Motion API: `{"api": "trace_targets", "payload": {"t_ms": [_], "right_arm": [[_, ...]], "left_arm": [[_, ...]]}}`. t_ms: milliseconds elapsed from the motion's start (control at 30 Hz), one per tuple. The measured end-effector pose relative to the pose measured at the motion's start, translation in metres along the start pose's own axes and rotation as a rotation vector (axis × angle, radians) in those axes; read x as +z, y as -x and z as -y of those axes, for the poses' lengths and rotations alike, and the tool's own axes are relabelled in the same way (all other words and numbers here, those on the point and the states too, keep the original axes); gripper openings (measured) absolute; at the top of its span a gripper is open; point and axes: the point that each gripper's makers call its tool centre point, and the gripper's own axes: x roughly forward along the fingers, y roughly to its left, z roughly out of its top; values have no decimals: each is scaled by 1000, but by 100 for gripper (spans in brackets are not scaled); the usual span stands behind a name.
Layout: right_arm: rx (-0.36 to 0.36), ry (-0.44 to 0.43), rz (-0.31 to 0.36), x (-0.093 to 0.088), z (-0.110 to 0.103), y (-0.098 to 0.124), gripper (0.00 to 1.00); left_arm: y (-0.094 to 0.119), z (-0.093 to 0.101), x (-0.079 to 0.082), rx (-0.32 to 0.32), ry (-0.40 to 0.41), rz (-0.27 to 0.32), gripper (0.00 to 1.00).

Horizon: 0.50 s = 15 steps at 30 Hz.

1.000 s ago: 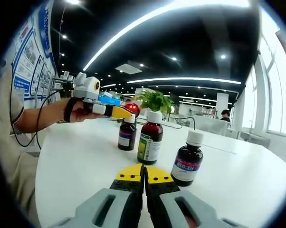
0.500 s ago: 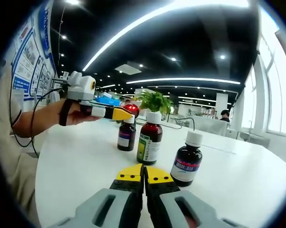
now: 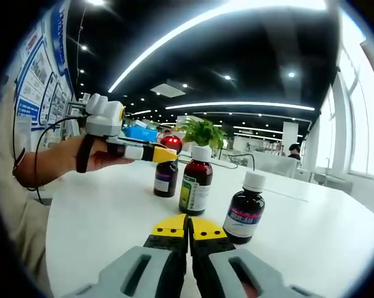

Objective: Rotate the medicine bottle to make it face forward pick up the medicine bottle inspect the drug traceability code place the medicine on the table

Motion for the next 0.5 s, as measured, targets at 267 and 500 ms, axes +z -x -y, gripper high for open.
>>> {"api": "trace_targets", "payload": {"t_ms": [267, 500], "right_arm": [[0, 1, 1, 0, 0, 0, 0], [1, 3, 0, 0, -1, 0, 0]], "left_arm": [[0, -3, -1, 42, 15, 3, 13], [2, 1, -1, 39, 13, 11, 12]]}}
